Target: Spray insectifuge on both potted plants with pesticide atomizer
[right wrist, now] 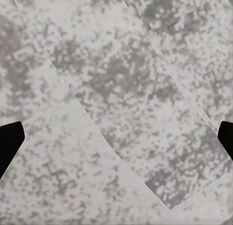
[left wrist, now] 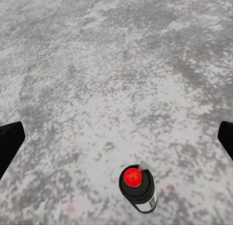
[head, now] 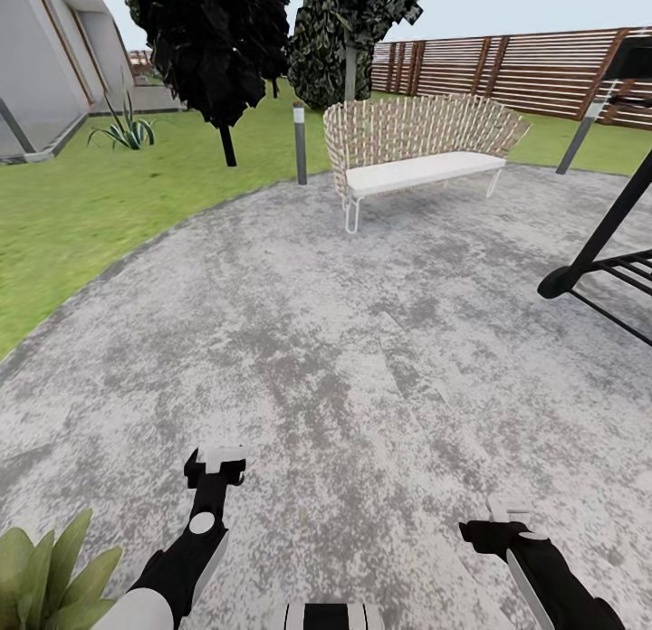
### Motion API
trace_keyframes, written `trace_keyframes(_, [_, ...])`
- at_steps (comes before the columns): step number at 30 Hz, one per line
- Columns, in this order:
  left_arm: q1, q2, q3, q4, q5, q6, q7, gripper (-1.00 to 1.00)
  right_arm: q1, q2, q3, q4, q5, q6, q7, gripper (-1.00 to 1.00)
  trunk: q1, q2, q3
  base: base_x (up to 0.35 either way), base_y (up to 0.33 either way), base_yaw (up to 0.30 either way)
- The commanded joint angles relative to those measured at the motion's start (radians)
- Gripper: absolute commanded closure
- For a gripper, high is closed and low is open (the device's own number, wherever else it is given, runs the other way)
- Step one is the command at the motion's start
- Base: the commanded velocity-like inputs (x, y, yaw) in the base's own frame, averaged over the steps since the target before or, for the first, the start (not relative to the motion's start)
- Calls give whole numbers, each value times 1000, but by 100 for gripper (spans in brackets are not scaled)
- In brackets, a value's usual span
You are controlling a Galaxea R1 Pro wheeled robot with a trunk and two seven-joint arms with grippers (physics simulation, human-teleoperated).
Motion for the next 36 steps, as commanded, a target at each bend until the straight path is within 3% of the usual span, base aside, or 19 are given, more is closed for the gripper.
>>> trace_keyframes(1, [-1,0,-3,1,-10,0,10,-100,0,0,-1,-1,-6,5,1,-100,0,0,-1,0,0,0])
trace_keyframes(5, [-1,0,-3,1,-10,0,10,-100,0,0,-1,-1,-7,5,1,-100,1,-1,-10,0,0,0])
trace_keyframes(19, [-1,0,-3,1,-10,0,10,-100,0,0,-1,-1,-6,5,1,-100,7,-4,-83,0,0,0])
trace_keyframes(26, [-1,0,-3,1,-10,0,10,-100,0,0,-1,-1,-7,5,1,-100,7,-4,-85,0,0,0])
trace_keyframes(36, [-1,0,-3,1,-10,0,10,-100,0,0,-1,-1,-7,5,1,-100,12,-6,-132,0,0,79])
